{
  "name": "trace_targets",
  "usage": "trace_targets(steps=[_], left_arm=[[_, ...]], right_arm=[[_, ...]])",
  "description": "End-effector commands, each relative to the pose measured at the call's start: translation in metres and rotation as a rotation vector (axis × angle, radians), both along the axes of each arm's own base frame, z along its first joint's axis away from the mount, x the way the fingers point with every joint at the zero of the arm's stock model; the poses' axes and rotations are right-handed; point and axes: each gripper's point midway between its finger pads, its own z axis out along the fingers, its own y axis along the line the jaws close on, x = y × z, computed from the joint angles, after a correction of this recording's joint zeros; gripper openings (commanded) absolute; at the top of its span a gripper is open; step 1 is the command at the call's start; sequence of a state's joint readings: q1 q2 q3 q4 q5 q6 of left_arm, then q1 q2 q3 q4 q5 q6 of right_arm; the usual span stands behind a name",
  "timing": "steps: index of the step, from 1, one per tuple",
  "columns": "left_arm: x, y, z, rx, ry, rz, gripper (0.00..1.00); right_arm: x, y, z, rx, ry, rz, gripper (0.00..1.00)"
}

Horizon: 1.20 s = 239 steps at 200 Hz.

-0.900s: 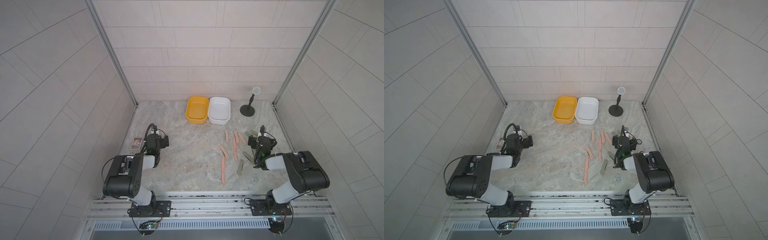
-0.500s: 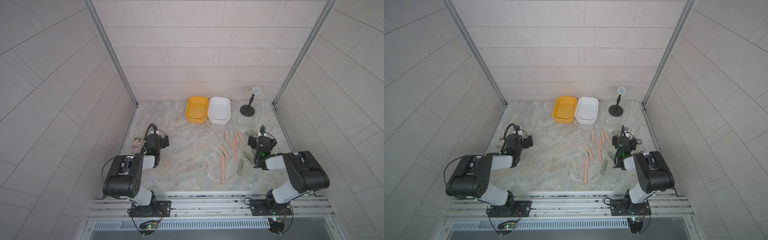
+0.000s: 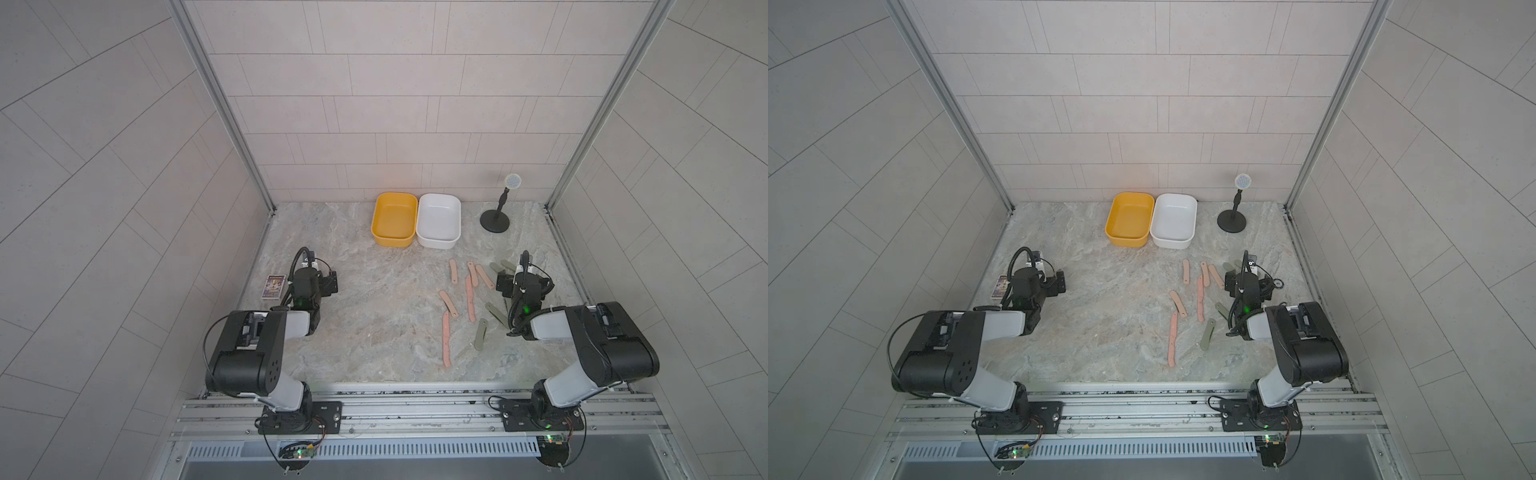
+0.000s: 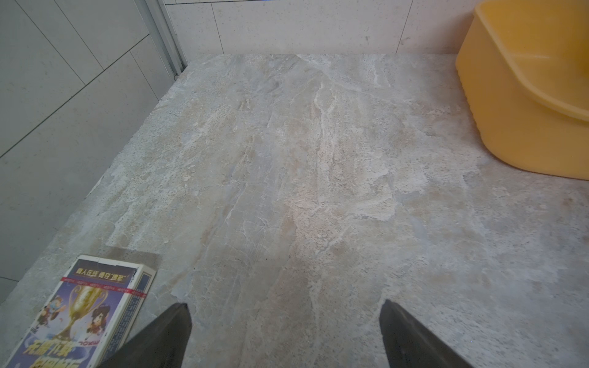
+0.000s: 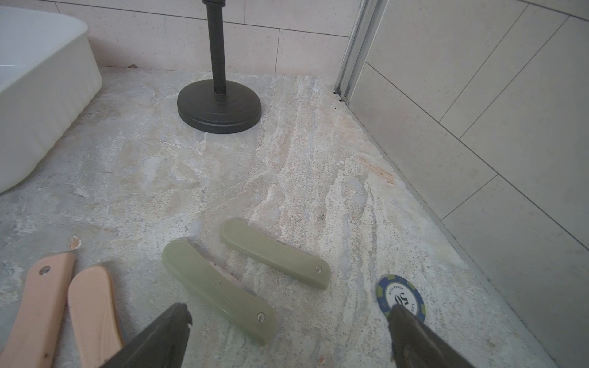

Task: Place the fruit knives into the storage box by color
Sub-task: Move the storage box to the center of the board.

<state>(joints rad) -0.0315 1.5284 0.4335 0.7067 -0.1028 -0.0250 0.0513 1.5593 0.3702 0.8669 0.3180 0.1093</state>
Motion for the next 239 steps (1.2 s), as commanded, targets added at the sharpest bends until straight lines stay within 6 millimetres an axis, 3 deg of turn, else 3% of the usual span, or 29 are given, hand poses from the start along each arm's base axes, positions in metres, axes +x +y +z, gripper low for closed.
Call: trace_targets(steps=[1,26,46,62,91,120,134,147,149,160,186,208,239], left_arm=[[0.006,0.0,0.01,0.018,-0.035,-0.002,1.0],[0.006,0.0,0.01,0.019,-0.035,-0.003,1.0],[0.013,0.003,0.022,0.024,-0.051,0.019,1.0],[0.015,-0.001,0.026,0.036,0.116,-0.016,1.0],[0.018,0.006,0.06,0.078,0.129,-0.016,1.0],[0.01,0.017,0.092,0.1,0.062,0.016,1.0],[0.011,0.02,0.1,0.1,0.083,0.02,1.0],[0.014,0.021,0.105,0.098,0.123,0.015,1.0],[0.014,0.021,0.107,0.097,0.127,0.013,1.0],[0.017,0.023,0.111,0.082,0.154,0.008,1.0],[0.018,0.024,0.123,0.05,0.211,-0.026,1.0],[0.021,0.021,0.135,0.003,0.224,-0.076,1.0],[0.029,0.01,0.149,-0.041,0.238,-0.145,1.0]], right_arm=[[0.005,0.0,0.012,0.0,-0.031,0.0,1.0],[0.004,0.0,0.013,-0.001,-0.036,0.0,1.0],[0.002,-0.002,0.017,-0.002,-0.035,-0.014,1.0],[-0.001,0.001,0.021,-0.008,-0.072,0.002,1.0],[-0.005,0.003,0.026,-0.016,-0.09,0.018,1.0],[-0.001,-0.005,0.065,-0.045,-0.004,-0.074,1.0],[0.004,0.0,0.081,-0.034,0.001,-0.05,1.0],[0.003,0.001,0.09,0.014,0.0,-0.067,1.0],[0.007,0.001,0.101,0.028,-0.023,-0.07,1.0],[0.008,0.004,0.113,0.077,-0.014,-0.075,1.0],[0.011,0.022,0.137,0.198,0.002,-0.007,1.0],[0.001,0.013,0.134,0.396,-0.04,-0.14,1.0],[0.012,0.045,0.136,0.54,0.019,0.041,1.0]])
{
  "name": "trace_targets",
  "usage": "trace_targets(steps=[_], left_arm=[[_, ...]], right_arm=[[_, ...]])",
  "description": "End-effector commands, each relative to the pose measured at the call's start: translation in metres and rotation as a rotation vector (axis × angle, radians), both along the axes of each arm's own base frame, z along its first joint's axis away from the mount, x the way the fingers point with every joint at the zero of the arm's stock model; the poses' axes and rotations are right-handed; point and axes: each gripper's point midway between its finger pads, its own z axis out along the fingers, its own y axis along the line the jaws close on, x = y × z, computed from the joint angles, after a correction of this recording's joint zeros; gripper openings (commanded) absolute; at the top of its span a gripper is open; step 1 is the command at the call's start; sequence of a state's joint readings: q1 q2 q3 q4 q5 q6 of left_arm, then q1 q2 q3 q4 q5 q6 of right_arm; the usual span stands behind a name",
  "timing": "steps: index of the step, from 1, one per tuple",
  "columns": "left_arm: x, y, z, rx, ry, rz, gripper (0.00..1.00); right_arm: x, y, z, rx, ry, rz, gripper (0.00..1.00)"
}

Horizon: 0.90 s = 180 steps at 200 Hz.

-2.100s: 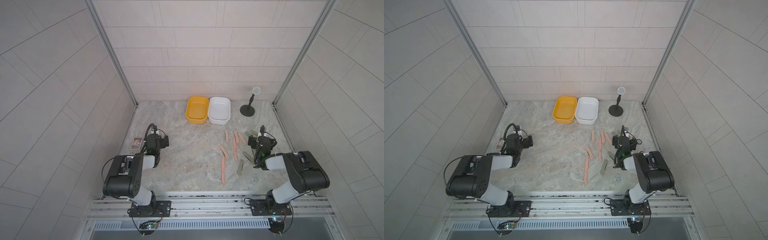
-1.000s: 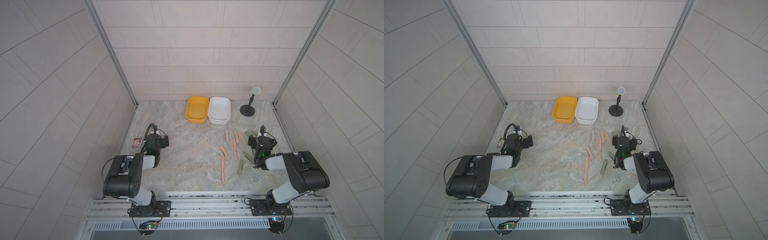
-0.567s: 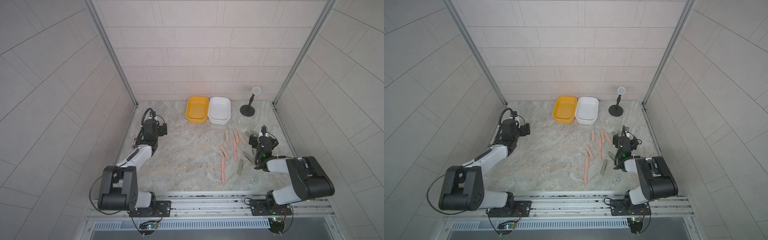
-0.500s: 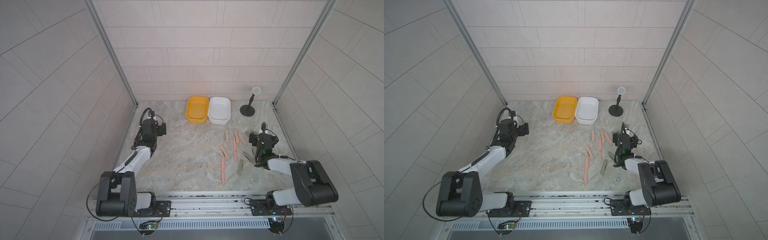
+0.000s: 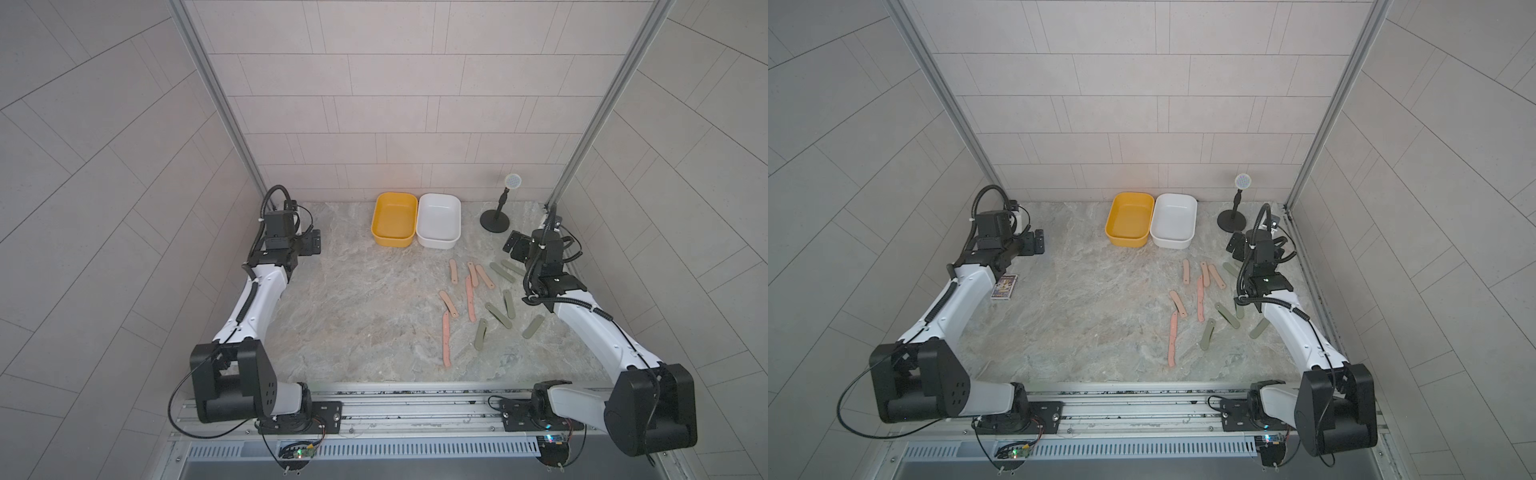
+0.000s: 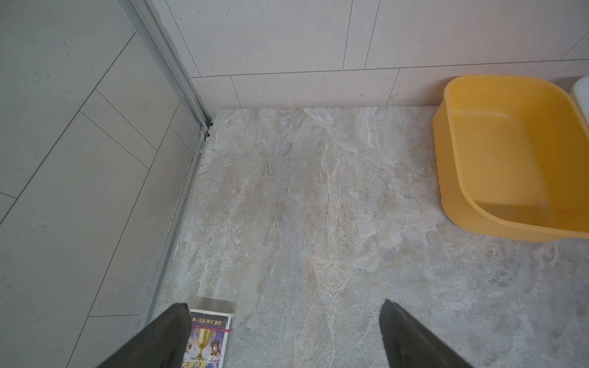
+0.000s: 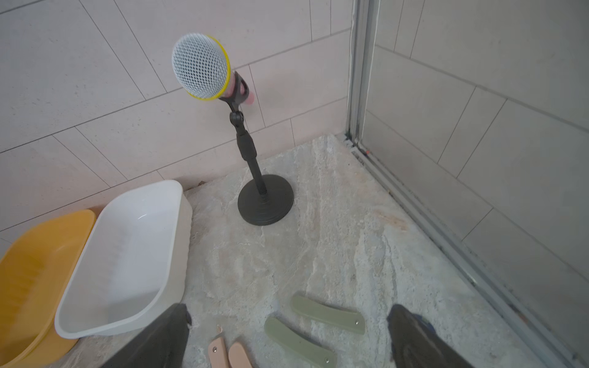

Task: Place the fruit knives into the storage box by color
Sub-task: Move the storage box to the center of the board.

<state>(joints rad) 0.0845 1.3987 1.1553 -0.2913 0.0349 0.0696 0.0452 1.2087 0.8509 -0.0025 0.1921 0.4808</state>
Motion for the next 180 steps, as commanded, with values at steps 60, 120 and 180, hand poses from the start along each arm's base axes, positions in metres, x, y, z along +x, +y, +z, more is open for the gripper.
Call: trace_targets(steps=[60,120,180], left_arm=[[0.019,-0.057,0.007,-0.198,0.195,-0.316,1.0],[0.057,-0.077,-0.009,-0.249,0.366,-0.418,1.0],[0.08,-0.122,-0.043,-0.209,0.482,-0.518,0.96]], right_arm=[[0.004,0.058,0.001,0.035,0.235,0.187,1.0],[0.009,0.077,0.008,0.002,0.236,0.255,1.0],[0.006,0.088,0.0,-0.015,0.267,0.306,0.97]])
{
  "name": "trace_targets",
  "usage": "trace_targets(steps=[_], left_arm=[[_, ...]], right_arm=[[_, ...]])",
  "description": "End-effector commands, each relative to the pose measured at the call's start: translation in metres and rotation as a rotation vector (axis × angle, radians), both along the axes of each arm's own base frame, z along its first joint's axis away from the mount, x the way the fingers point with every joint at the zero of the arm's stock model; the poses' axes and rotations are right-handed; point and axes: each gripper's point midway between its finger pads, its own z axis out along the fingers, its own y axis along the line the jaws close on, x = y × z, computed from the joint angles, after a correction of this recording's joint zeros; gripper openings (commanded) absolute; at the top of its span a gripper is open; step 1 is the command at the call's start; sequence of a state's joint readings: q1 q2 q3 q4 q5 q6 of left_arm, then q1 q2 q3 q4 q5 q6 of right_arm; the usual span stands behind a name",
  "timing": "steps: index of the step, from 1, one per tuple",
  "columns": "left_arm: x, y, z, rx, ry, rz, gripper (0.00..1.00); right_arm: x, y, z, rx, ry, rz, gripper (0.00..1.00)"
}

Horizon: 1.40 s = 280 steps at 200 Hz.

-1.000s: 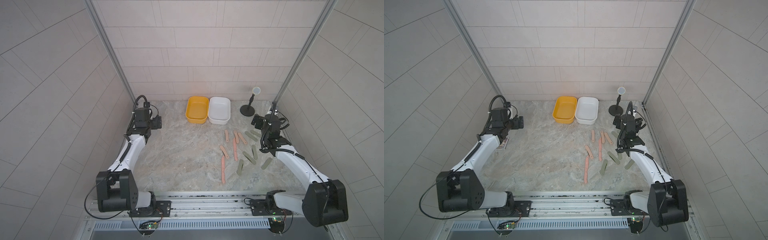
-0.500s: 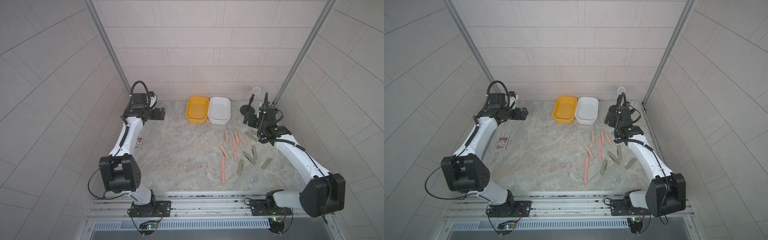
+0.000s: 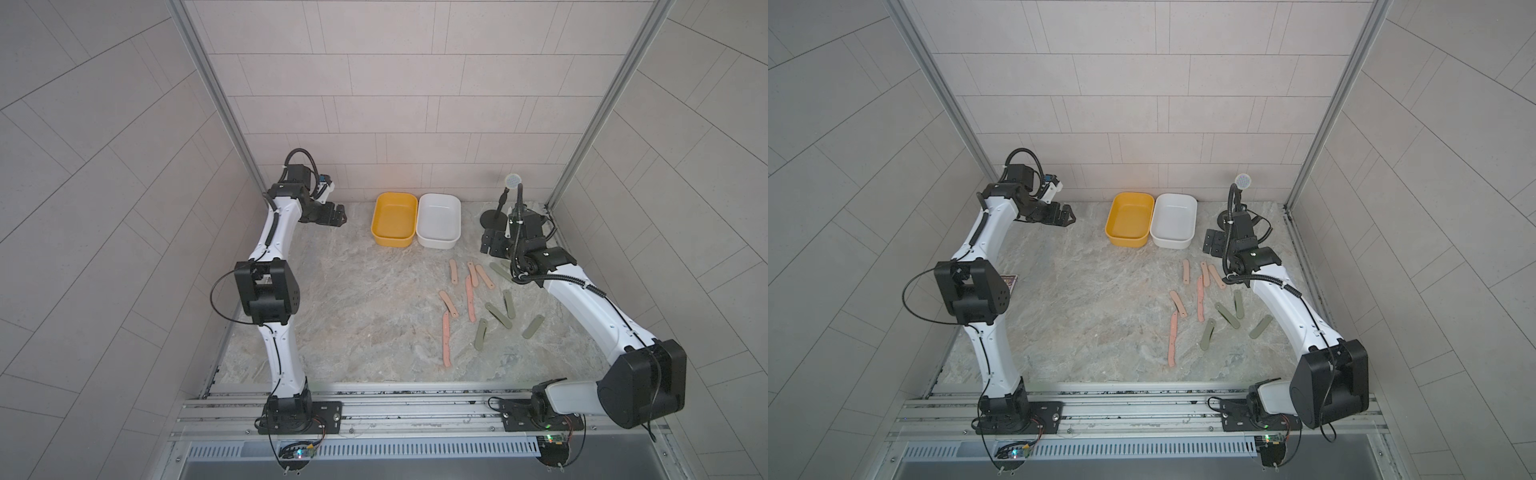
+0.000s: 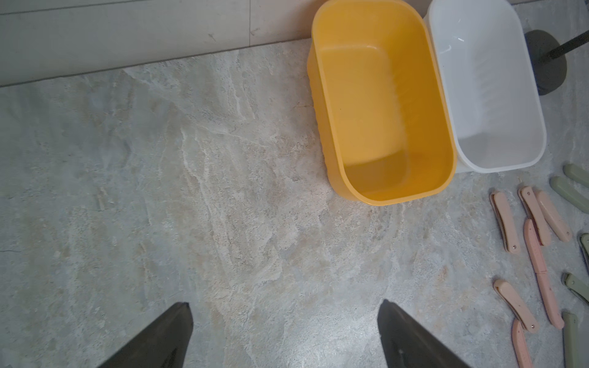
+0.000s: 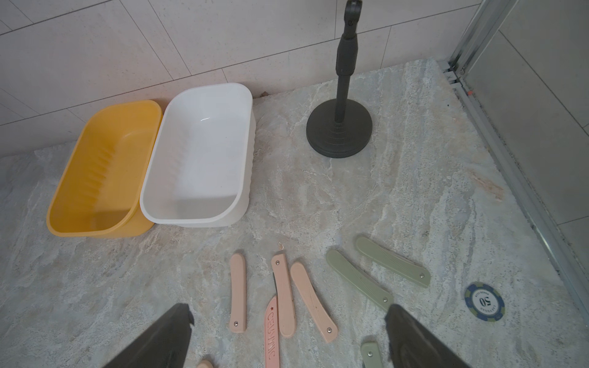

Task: Place the fruit knives into the storage box by color
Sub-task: Move the storage box to the center of the board.

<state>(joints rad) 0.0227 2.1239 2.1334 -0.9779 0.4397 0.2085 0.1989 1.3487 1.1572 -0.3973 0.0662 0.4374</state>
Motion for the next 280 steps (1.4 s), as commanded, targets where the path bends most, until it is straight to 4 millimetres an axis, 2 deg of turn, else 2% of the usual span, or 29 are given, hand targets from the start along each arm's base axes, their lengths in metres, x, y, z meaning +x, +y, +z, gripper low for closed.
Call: trace_targets(steps=[1,23,42,97,155,211,280], left_arm=[[-0.014,-0.03,-0.012,0.026,0.072,-0.1,0.96],[-0.008,-0.05,-0.024,0.048,0.08,-0.131,0.96],[0.002,-0.059,-0.035,0.064,0.08,-0.133,0.94],[0.04,-0.068,-0.065,0.053,0.056,-0.055,0.81],[0.068,-0.083,-0.077,-0.005,-0.006,-0.005,0.79],[0.075,-0.099,-0.099,0.006,-0.009,-0.016,0.75],[0.076,-0.114,-0.127,0.063,0.006,-0.043,0.59]], right_arm=[[-0.002,0.005,-0.004,-0.018,0.023,0.026,0.97],[-0.003,0.007,-0.008,-0.015,0.03,0.032,0.97],[-0.004,0.009,-0.011,-0.014,0.034,0.038,0.96],[-0.005,0.015,-0.024,-0.011,0.056,0.055,0.96],[-0.005,0.016,-0.033,-0.013,0.073,0.064,0.96],[-0.005,0.016,-0.038,-0.016,0.085,0.065,0.96],[-0.011,0.013,-0.043,-0.032,0.099,0.07,0.96]])
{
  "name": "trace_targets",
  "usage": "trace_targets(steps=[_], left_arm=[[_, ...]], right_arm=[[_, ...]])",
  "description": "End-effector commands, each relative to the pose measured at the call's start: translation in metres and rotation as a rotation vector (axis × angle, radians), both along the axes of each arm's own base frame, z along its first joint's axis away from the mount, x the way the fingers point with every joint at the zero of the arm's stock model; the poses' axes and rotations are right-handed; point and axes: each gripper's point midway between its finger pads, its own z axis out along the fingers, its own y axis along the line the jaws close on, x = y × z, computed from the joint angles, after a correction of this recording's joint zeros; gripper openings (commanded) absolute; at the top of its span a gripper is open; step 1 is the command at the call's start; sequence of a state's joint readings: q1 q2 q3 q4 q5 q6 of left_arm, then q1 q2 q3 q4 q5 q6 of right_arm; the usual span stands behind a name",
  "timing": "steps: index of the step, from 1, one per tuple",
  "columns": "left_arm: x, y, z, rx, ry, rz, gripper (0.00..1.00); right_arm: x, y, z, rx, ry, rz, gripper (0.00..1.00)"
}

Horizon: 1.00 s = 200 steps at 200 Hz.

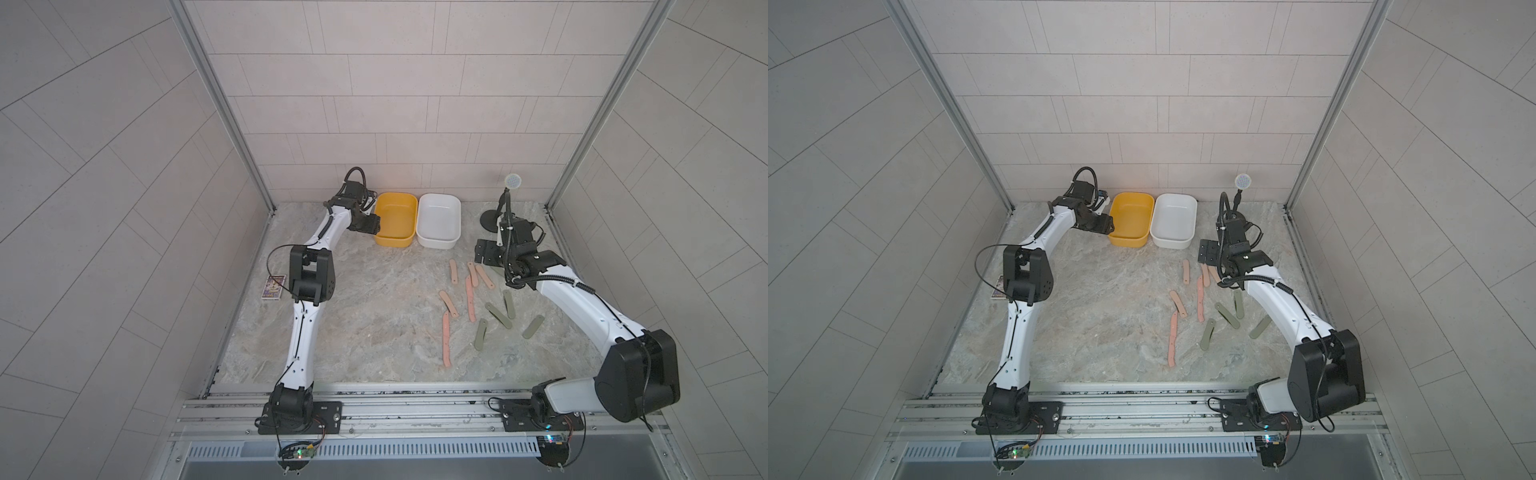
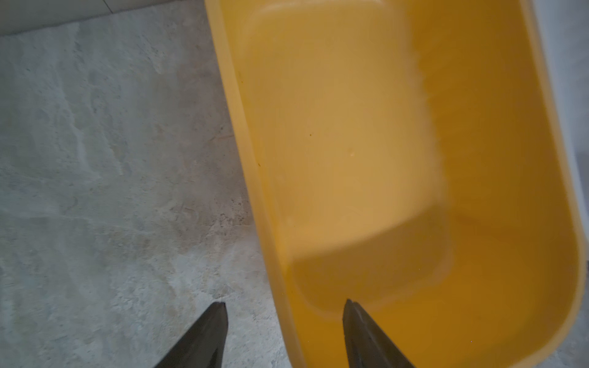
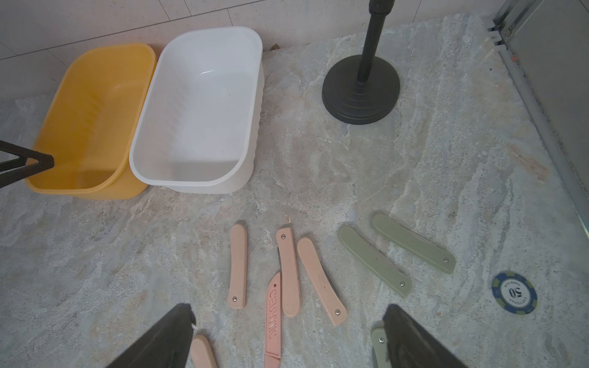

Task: Place the fruit knives into the storage box by color
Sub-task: Move the storage box to the center of the board.

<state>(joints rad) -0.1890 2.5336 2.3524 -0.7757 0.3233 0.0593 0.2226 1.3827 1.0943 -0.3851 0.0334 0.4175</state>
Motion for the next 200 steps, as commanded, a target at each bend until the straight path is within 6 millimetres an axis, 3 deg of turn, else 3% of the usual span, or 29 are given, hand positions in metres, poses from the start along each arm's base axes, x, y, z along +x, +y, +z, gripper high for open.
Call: trace_targets(steps=[1,47,79,200], left_arm=[[0.005,-0.008,-0.002,0.03,-0.024,-0.014,0.59],[0.008,-0.002,-0.012,0.073,-0.019,0.007,0.37],[0.01,0.009,-0.007,0.11,-0.031,0.041,0.26],[-0.004,0.037,0.028,0.106,-0.041,0.093,0.15]], right_arm=[[-0.005,0.0,-0.005,-0.02,0.01,0.009,0.96],[-0.008,-0.001,-0.008,-0.025,0.018,0.011,0.96],[-0.008,0.001,-0.008,-0.016,0.02,0.019,0.95],[-0.012,0.004,-0.008,-0.001,0.02,0.031,0.94]])
